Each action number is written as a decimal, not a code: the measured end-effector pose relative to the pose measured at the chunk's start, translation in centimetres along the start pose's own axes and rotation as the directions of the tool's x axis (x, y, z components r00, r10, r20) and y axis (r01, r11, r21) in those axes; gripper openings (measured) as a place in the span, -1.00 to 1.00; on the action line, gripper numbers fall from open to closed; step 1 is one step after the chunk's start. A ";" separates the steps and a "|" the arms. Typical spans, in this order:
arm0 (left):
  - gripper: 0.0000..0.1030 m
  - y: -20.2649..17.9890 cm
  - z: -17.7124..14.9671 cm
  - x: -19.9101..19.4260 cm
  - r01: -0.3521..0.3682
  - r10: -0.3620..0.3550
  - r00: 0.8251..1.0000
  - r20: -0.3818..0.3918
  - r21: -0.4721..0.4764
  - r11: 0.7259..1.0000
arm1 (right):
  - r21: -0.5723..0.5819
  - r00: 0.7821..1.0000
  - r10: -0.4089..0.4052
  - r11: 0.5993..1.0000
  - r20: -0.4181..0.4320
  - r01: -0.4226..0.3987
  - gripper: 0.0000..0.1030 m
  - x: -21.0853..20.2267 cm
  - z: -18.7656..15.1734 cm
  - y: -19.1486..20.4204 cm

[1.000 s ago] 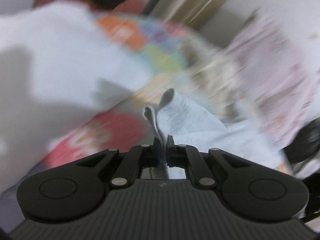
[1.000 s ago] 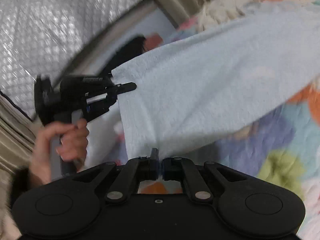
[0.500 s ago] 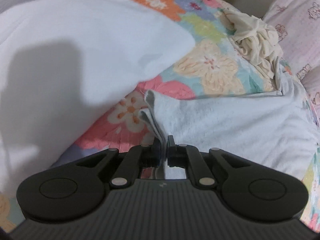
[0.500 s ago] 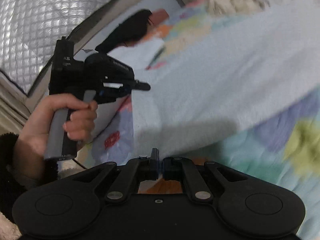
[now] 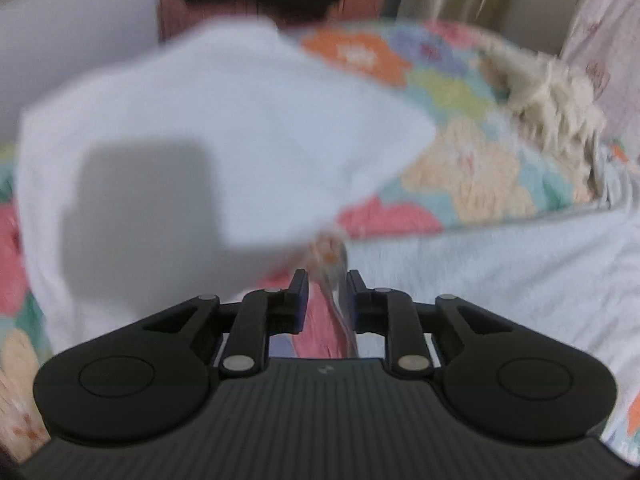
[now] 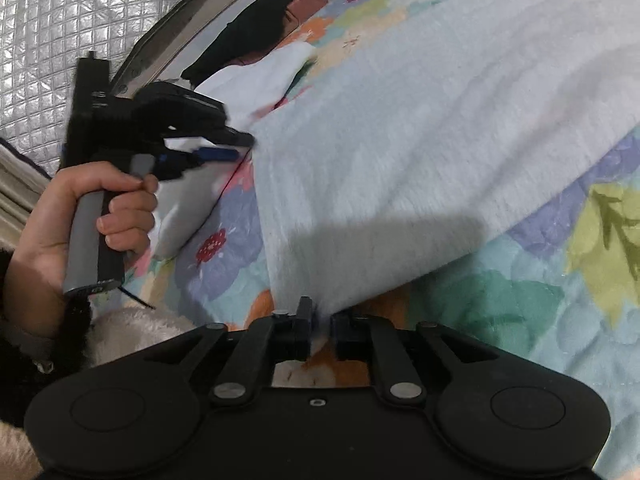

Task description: Fold clothes

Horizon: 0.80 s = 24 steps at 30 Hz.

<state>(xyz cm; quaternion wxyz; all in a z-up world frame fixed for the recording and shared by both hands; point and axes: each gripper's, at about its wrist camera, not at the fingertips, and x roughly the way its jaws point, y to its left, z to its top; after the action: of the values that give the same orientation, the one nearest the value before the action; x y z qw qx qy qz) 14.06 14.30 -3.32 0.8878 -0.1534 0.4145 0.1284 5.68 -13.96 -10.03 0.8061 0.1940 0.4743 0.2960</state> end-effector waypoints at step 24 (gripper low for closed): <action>-0.23 -13.2 -3.3 1.3 0.427 -0.405 0.904 -0.138 0.287 0.857 | -0.136 0.870 -0.466 0.884 -0.162 0.448 -0.11 -19.2 18.6 -14.5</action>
<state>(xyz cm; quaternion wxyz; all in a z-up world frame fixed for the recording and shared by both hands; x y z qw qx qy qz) 17.25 1.03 -4.14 0.8917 -0.1024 0.4186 -0.1389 19.11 -38.14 2.70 0.8125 0.0089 0.5668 0.1360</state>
